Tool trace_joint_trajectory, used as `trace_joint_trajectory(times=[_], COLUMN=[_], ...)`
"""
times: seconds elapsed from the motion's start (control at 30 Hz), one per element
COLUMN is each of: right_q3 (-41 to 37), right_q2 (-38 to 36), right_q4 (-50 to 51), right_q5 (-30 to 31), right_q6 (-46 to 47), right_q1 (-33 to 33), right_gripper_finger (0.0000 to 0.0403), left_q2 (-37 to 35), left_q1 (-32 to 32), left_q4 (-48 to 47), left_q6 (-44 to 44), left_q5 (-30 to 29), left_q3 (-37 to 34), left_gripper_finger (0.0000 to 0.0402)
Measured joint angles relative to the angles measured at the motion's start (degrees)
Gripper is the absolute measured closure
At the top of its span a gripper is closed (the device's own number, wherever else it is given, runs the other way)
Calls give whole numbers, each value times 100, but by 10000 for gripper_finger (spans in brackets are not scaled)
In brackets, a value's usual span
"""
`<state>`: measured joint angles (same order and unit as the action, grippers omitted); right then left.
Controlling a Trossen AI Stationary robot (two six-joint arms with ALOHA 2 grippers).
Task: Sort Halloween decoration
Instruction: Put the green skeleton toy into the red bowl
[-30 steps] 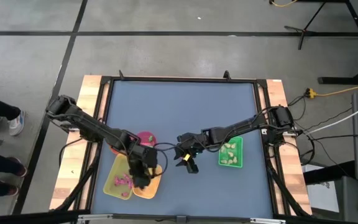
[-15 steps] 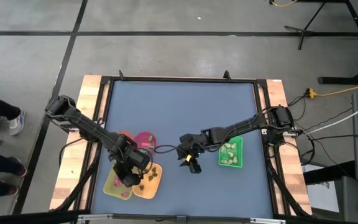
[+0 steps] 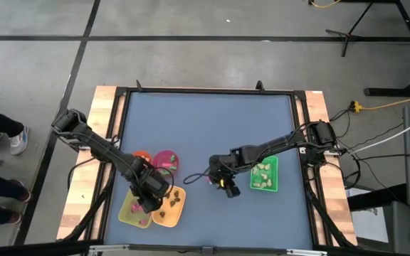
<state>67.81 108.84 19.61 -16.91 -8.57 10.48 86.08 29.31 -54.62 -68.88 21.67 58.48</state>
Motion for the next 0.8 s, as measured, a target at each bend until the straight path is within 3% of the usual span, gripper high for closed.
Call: trace_joint_trajectory(times=[0.33,0.8], right_q3=[-2,-2], right_q2=[0,0], right_q4=[204,136], right_q5=[824,549], right_q6=[-730,-1129], right_q1=[0,0], right_gripper_finger=[248,249], left_q2=[0,2], left_q1=[-2,-4], left_q4=[17,23], left_q6=[0,0], left_q5=[-20,-160], left_q3=[0,0], left_gripper_finger=[281,282])
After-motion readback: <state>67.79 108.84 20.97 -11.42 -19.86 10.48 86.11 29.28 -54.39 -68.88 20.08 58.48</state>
